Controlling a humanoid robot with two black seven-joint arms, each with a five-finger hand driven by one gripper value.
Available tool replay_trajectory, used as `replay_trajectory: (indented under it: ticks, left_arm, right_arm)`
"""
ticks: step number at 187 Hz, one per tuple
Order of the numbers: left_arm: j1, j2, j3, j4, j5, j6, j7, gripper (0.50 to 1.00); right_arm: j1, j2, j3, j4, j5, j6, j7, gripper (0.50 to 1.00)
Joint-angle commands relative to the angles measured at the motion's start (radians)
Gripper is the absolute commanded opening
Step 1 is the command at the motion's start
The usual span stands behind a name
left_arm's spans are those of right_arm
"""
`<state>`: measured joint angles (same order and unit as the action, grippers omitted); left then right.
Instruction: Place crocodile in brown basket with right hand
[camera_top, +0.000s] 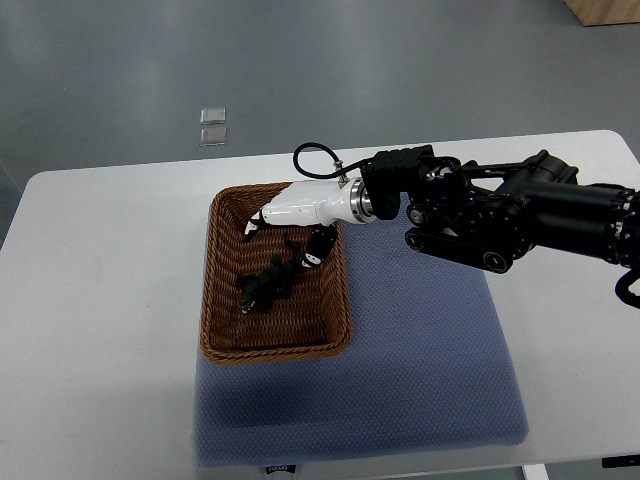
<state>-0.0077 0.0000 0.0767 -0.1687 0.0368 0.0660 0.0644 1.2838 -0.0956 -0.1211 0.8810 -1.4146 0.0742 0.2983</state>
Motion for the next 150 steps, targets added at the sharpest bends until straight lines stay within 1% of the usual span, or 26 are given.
replay_trajectory:
  ticks: [1,19,42,59,70,80,120,150]
  left_arm:
    - [0.000,0.000,0.000,0.000,0.000,0.000,0.000,1.000]
    - [0.000,0.000,0.000,0.000,0.000,0.000,0.000,1.000]
    - [0.000,0.000,0.000,0.000,0.000,0.000,0.000,1.000]
    - [0.000,0.000,0.000,0.000,0.000,0.000,0.000,1.000]
    - [0.000,0.000,0.000,0.000,0.000,0.000,0.000,1.000]
    - [0.000,0.000,0.000,0.000,0.000,0.000,0.000,1.000]
    - [0.000,0.000,0.000,0.000,0.000,0.000,0.000,1.000]
    - [0.000,0.000,0.000,0.000,0.000,0.000,0.000,1.000]
  right_arm:
    - [0.006,-0.013,0.011,0.000,0.005,-0.002,0.002,0.913]
    - [0.009,-0.033,0.080,0.000,0.009,0.001,0.004,0.913]
    - [0.002,-0.090,0.187,-0.002,0.049,-0.001,0.002,0.913]
    - [-0.011,-0.135,0.285,-0.013,0.128,-0.005,0.002,0.913]
    - [-0.047,-0.167,0.363,-0.025,0.200,-0.020,0.001,0.913]
    - [-0.078,-0.188,0.428,-0.042,0.259,-0.016,0.001,0.913]
    - [-0.190,-0.179,0.620,-0.097,0.480,-0.025,-0.001,0.913]
    - [-0.284,-0.158,0.774,-0.138,0.715,-0.080,-0.001,0.913]
